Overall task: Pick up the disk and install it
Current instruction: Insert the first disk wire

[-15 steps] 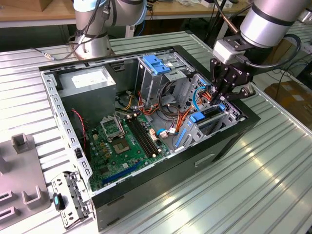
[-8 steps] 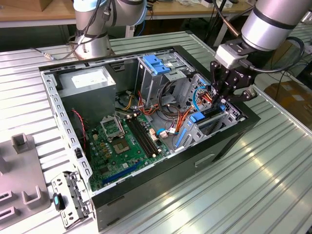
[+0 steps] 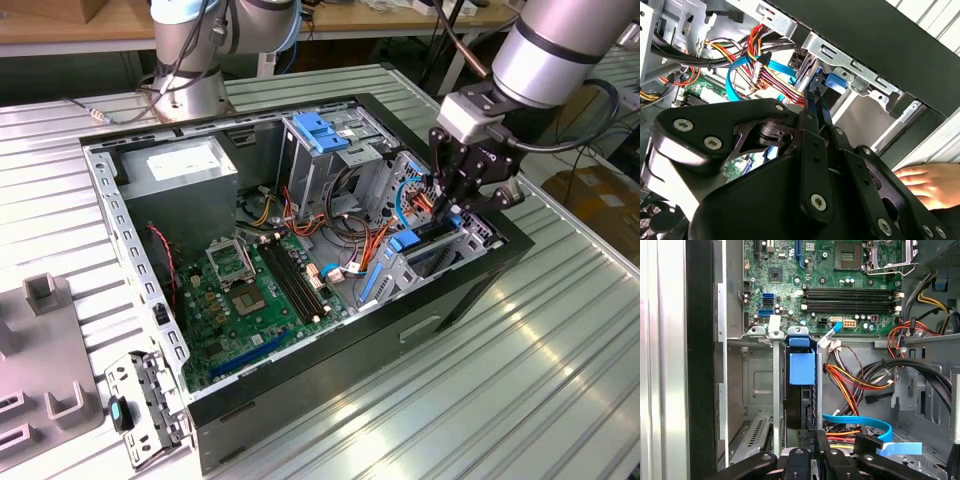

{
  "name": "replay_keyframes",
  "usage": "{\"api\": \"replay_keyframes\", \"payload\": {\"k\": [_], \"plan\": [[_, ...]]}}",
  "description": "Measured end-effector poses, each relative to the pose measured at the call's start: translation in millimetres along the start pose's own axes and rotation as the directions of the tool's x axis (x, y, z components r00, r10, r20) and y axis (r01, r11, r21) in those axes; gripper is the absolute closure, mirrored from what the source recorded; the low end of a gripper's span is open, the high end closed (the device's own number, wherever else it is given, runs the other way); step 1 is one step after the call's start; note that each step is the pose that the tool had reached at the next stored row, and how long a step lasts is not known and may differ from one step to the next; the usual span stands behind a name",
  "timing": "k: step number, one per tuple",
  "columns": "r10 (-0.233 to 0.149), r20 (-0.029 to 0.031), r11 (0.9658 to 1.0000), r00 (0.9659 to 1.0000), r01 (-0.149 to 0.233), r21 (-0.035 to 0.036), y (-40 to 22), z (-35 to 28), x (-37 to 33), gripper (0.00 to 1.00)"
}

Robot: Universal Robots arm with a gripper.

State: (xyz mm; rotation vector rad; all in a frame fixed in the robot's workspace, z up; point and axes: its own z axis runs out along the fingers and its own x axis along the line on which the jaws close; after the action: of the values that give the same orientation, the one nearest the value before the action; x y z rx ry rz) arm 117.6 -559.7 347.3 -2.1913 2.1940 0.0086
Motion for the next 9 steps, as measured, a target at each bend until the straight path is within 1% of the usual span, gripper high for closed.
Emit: {"api": "replay_keyframes", "payload": {"k": [9], "plan": [[0.000, -0.0003, 1.0000, 1.0000, 0.000, 0.0000, 0.1, 3.1, 0.1, 0.83]]}}
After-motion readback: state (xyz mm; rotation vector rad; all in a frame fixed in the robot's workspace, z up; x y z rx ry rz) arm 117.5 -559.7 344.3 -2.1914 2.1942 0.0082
